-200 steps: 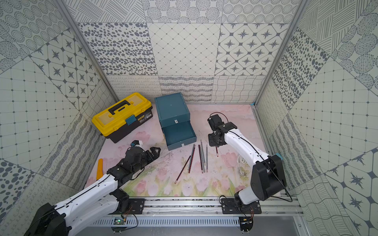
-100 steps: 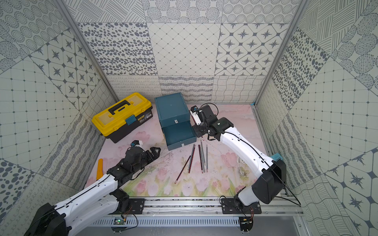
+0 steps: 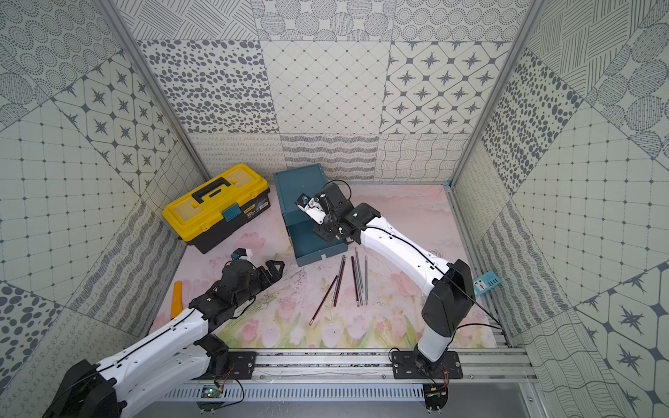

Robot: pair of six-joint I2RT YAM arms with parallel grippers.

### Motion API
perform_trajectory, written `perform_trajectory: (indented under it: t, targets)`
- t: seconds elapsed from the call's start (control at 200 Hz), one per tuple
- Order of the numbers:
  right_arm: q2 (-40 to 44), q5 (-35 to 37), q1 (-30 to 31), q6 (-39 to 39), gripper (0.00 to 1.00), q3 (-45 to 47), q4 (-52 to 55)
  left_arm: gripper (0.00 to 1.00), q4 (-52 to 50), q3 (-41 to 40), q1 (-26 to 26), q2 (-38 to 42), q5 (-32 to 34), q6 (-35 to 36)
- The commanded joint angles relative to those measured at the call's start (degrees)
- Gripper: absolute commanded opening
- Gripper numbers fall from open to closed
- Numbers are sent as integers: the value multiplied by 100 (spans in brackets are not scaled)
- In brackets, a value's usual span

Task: Please place the pencils in the drawer according to their color
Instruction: Place the pencil in the drawer.

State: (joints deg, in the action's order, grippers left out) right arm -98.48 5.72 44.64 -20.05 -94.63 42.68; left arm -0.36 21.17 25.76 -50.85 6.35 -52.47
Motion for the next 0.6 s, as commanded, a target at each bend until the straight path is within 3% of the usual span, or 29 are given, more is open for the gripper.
perform_trajectory:
  t: [0.0,0.595]
  targets:
    - [-234,204,53,-438,0,-169,-184,99,158,55,-27,47,51,-5]
    - [-672,745,182,-1018,0,-150,-221,99,78,54,-27,118,104,-37]
